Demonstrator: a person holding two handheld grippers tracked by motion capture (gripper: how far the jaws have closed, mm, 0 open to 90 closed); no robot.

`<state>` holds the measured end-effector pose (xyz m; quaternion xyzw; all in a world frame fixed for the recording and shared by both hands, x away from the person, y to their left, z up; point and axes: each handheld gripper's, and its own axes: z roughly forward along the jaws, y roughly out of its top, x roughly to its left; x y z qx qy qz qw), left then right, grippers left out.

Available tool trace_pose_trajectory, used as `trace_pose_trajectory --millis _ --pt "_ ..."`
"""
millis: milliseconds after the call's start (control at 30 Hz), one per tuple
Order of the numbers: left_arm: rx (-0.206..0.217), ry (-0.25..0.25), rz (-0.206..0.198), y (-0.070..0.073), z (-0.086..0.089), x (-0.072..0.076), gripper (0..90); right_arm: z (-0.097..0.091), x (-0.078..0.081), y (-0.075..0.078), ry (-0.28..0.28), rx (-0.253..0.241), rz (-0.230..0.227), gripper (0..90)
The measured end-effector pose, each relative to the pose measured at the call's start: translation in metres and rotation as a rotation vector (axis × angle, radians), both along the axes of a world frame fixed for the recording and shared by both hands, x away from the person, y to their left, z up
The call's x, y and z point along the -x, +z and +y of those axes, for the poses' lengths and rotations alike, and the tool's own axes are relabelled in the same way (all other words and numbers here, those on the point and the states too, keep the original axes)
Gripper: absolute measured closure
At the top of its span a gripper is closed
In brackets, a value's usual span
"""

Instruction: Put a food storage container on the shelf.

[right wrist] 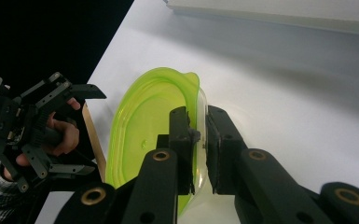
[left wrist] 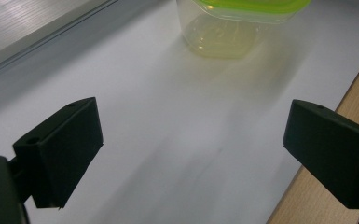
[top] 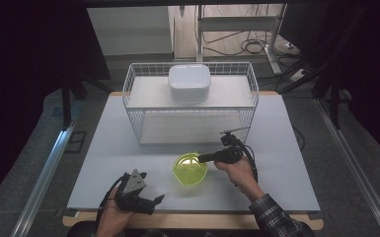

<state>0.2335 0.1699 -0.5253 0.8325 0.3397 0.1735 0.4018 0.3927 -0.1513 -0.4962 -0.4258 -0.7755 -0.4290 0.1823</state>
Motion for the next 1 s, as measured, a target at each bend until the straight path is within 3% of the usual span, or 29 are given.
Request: trace_pose_trajectory --millis 400,1000 --pt "0.015 0.017 -0.008 0.001 0.002 0.0 3.8 -0.008 0.004 0.014 -0.015 -0.071 -0.015 81.9" --pt "0.022 0.032 -0.007 0.001 0.004 -0.001 2.2 -0.018 0.01 0.061 -0.039 -0.13 -0.086 81.9"
